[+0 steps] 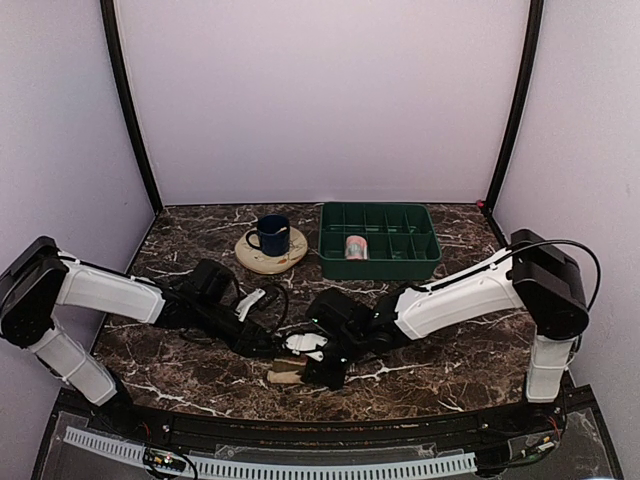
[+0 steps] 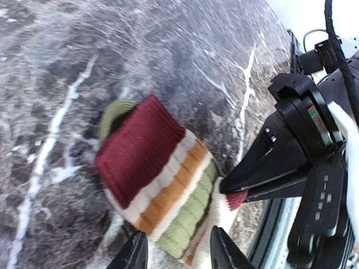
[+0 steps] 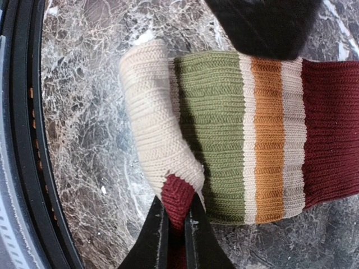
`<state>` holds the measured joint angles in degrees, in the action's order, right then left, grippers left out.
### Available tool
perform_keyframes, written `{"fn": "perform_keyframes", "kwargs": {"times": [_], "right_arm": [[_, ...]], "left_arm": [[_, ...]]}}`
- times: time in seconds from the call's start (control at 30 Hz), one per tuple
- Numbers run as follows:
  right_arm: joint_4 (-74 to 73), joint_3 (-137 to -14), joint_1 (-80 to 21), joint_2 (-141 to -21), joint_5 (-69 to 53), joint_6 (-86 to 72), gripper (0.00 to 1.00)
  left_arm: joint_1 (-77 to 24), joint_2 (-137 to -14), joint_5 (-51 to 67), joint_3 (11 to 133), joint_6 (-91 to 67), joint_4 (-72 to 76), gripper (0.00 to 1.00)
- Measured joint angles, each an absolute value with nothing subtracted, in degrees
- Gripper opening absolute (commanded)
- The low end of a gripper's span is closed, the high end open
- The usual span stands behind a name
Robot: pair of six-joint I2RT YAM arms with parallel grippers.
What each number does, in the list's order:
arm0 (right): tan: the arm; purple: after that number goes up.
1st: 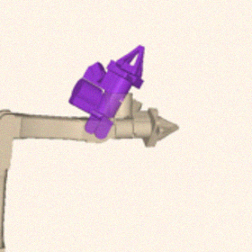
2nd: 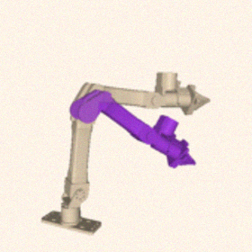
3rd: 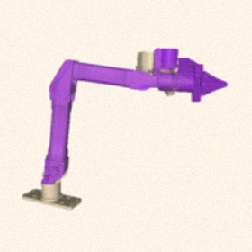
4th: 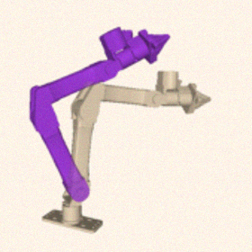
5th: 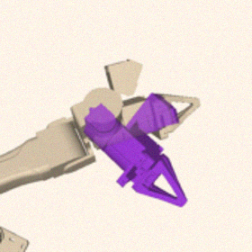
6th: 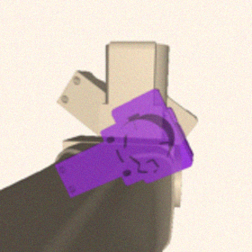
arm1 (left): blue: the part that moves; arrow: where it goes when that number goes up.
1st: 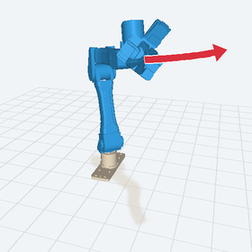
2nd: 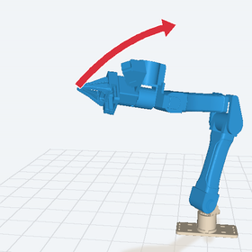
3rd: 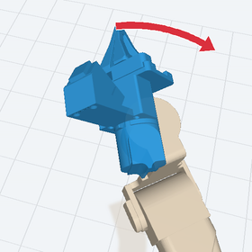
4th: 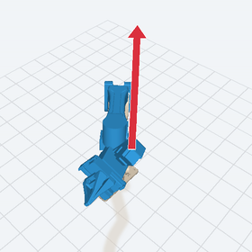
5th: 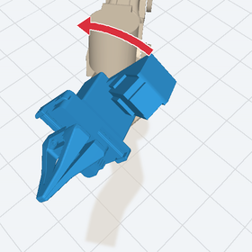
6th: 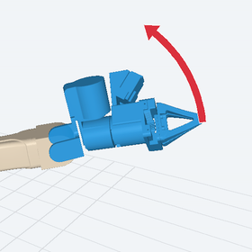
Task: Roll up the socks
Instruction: Roll the sock at the center of the board.
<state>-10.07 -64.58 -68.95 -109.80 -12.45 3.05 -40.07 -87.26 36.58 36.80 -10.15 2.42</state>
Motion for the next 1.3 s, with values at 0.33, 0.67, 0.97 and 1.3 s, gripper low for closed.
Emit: {"fn": "perform_keyframes", "kwargs": {"times": [0.33, 0.67, 0.97, 1.3], "right_arm": [[-13.96, -67.94, -64.27, -112.44, -24.23, 0.12, 0.0], [-19.0, -71.42, -60.38, -115.46, -33.95, -1.43, 0.0], [-19.97, -71.46, -58.74, -116.57, -39.38, -2.72, 0.0], [-20.99, -71.46, -58.08, -117.16, -42.41, -2.87, 0.0]], "left_arm": [[-41.21, -77.32, 29.54, 25.15, -13.74, 17.06, 0.41], [-51.46, -72.4, 22.83, 24.21, -7.81, 19.64, 0.41], [-57.21, -76.97, 19.33, 27.14, -2.09, 15.35, 0.41], [-61.04, -82.46, 14.96, 32.03, 3.46, 10.35, 0.41]]}}
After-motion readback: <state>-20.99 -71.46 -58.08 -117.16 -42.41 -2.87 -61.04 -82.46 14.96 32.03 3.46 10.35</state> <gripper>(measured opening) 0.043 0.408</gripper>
